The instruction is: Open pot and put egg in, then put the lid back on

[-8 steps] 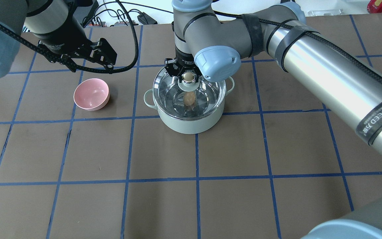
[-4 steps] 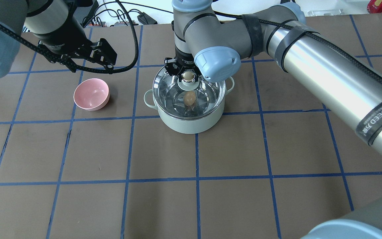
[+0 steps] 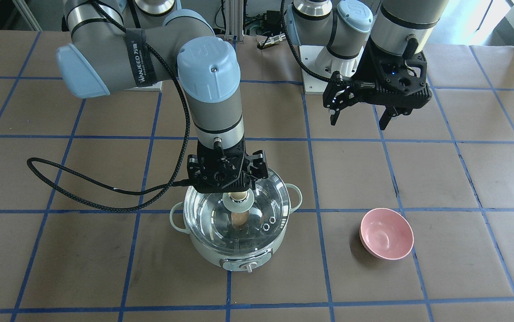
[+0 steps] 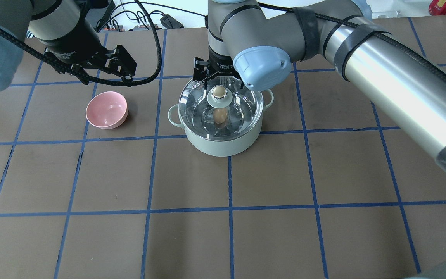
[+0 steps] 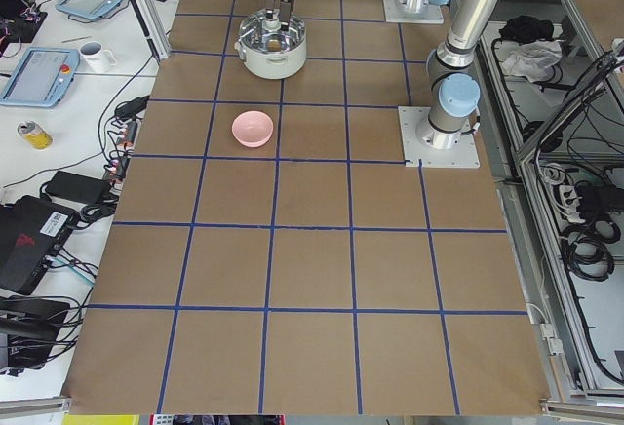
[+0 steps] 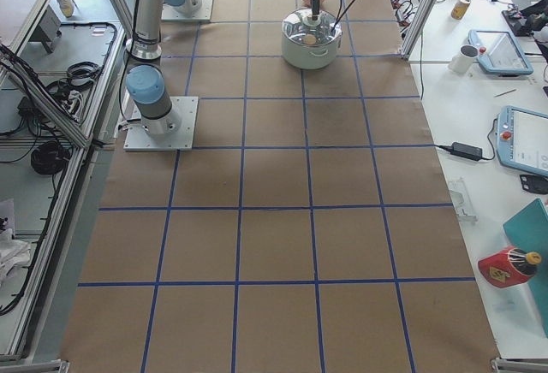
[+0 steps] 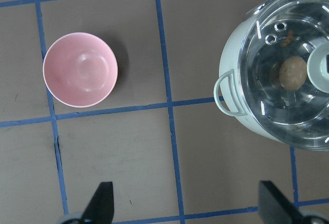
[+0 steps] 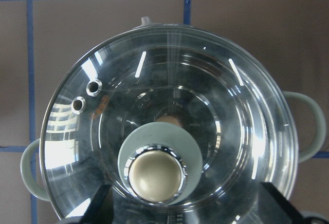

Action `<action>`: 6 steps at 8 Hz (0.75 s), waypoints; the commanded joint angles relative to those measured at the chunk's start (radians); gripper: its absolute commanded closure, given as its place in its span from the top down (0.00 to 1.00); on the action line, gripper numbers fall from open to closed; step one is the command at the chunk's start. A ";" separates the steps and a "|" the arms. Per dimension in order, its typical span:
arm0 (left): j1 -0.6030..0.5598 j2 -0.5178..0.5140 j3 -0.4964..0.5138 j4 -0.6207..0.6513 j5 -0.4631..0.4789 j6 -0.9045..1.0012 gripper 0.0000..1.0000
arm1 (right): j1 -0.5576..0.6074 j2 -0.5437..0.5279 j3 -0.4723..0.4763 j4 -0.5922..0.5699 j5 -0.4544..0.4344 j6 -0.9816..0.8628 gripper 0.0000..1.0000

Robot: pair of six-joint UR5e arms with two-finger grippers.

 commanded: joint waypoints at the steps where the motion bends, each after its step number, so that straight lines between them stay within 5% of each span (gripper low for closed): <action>1: 0.000 0.000 0.000 0.000 0.000 0.000 1.00 | -0.086 -0.098 0.005 0.174 -0.095 -0.016 1.00; 6: 0.000 0.000 0.000 0.000 0.002 0.002 1.00 | -0.392 -0.269 0.006 0.276 -0.094 -0.218 1.00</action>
